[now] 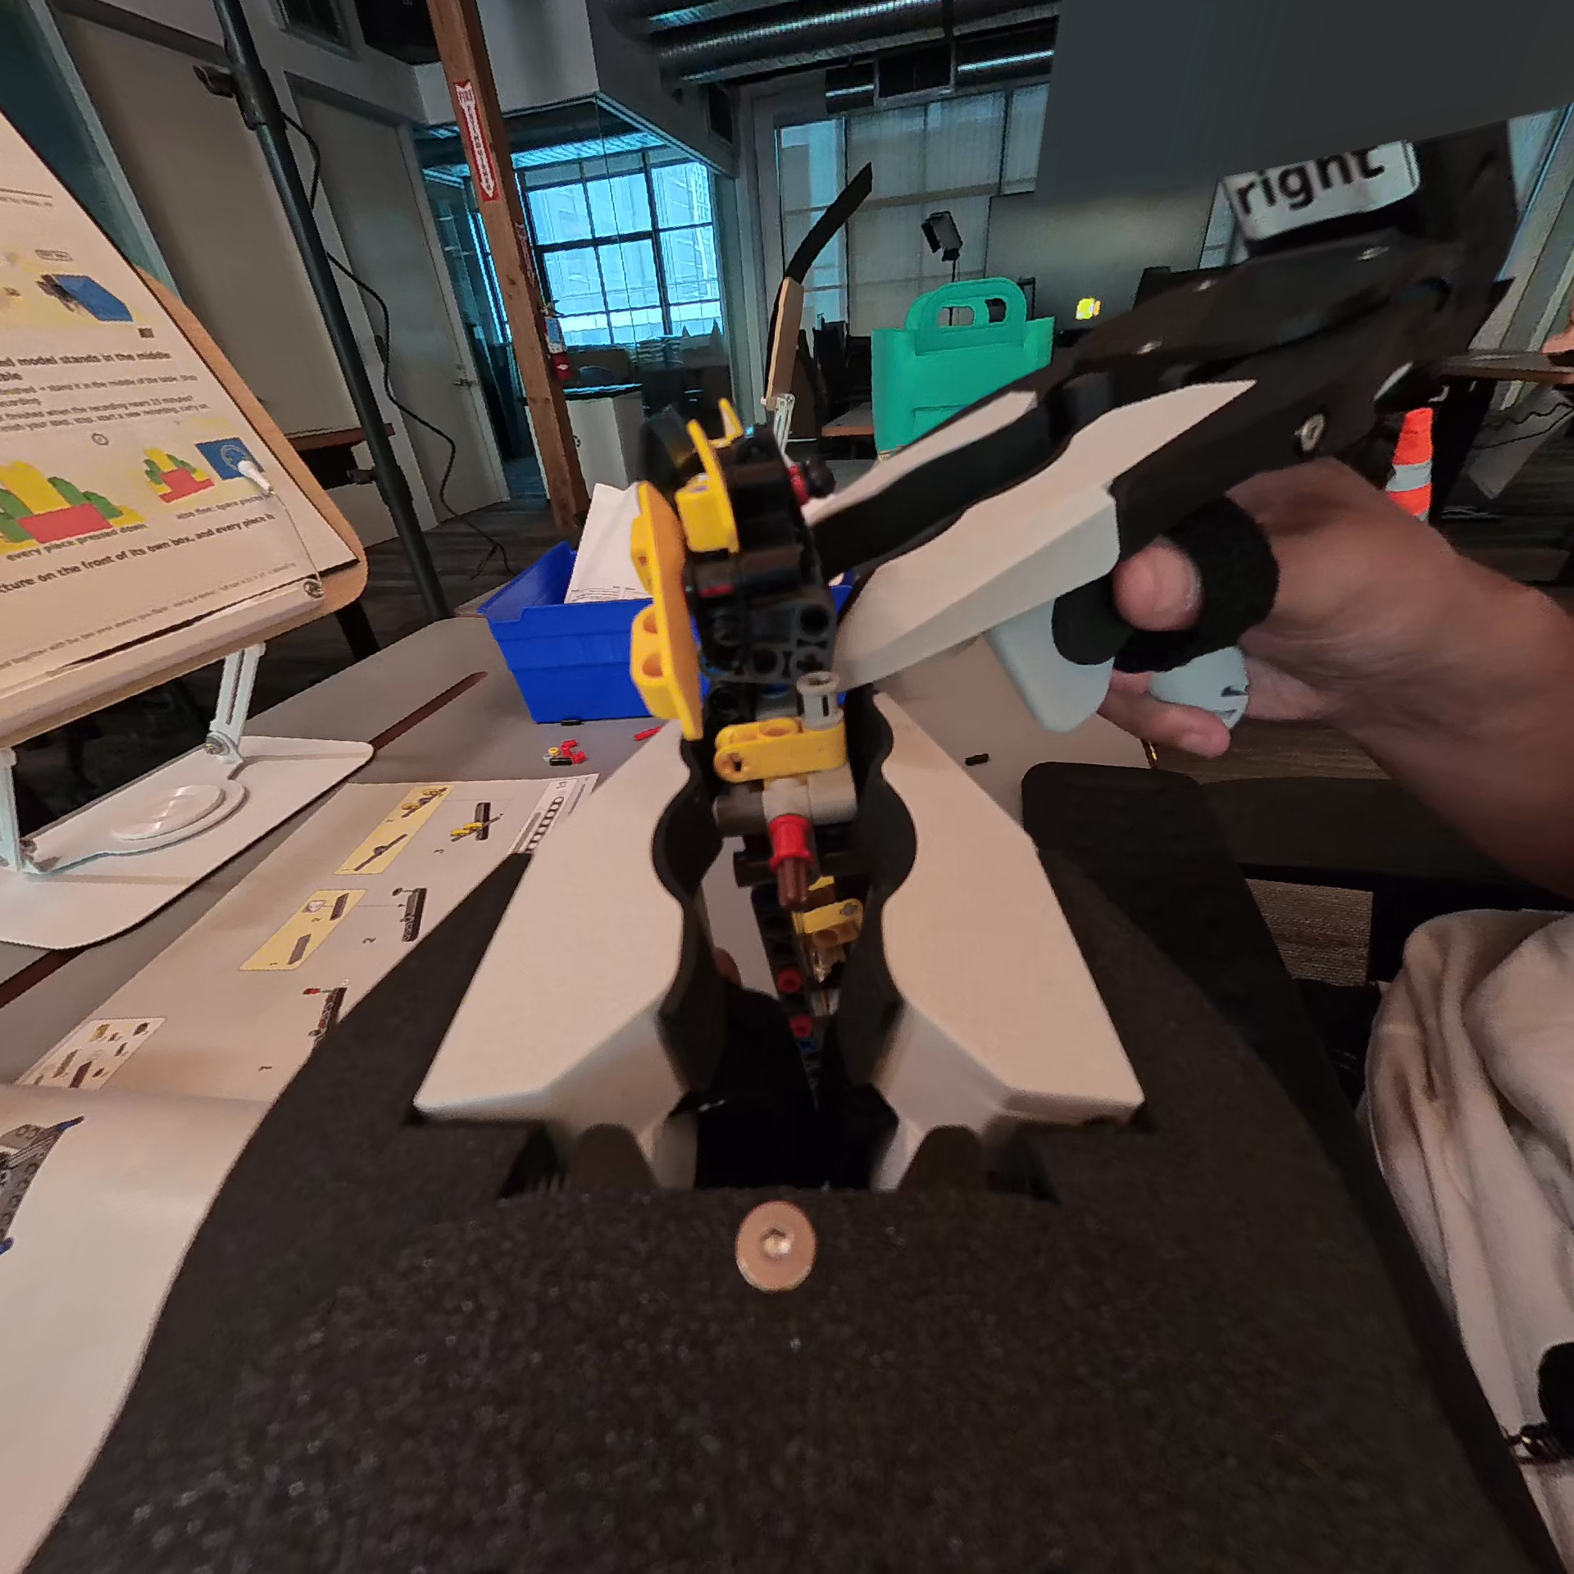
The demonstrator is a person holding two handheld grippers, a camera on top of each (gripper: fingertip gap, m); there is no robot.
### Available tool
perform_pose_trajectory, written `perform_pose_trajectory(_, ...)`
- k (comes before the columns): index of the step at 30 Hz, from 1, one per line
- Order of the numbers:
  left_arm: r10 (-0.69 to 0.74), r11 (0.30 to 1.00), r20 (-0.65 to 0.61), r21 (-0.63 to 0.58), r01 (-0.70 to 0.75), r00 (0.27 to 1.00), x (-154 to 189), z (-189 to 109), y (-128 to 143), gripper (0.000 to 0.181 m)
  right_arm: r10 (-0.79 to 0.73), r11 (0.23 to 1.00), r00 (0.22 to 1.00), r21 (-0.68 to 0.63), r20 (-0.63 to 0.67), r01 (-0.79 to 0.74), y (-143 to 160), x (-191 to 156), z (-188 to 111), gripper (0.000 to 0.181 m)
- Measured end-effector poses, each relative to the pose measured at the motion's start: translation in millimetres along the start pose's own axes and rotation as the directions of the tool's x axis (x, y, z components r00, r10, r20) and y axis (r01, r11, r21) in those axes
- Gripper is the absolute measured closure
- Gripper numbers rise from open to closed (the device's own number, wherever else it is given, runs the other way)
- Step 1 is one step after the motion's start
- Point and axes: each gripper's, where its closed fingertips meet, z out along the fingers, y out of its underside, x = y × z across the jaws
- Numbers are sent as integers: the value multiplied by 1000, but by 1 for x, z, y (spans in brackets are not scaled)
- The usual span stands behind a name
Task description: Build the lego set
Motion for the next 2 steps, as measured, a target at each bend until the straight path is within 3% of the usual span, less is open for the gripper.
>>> perform_pose_trajectory(2, -4, 1000, -3, 0, 4, 1000, 0, 0, 0, 155, 9, 1000, 1000, -2, 4, -9, 1, 1, -1, 131)
